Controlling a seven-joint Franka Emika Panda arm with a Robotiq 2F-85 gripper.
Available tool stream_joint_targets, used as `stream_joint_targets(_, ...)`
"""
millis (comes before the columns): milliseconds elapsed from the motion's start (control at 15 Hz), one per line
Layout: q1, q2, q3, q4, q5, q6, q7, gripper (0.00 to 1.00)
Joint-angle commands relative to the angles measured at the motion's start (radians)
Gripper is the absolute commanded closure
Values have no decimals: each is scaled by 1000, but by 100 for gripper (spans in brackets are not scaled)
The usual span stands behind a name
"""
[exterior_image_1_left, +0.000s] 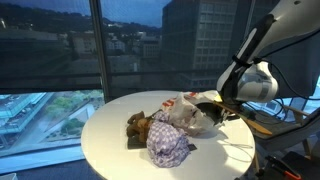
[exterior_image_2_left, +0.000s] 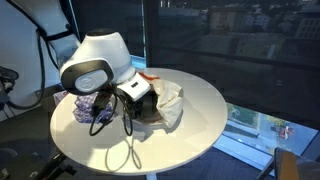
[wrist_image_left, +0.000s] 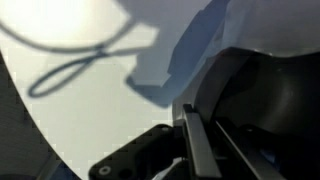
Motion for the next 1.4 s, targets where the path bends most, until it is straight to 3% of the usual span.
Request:
stream_joint_targets(0, 98, -46, -73, 1, 70, -21, -72, 97)
stream_joint_targets(200, 172, -29, -119, 2, 116, 21, -92, 97)
stream_joint_targets(533, 244, -92, -156, 5, 185, 172, -360, 97)
stream_joint_targets(933, 241, -296, -128, -15, 264, 285, -753, 97)
stream_joint_targets(1133, 225, -412, -94, -15, 303, 284, -958, 97)
stream_joint_targets(1333, 190, -481, -31, 12, 363, 186, -1157, 97)
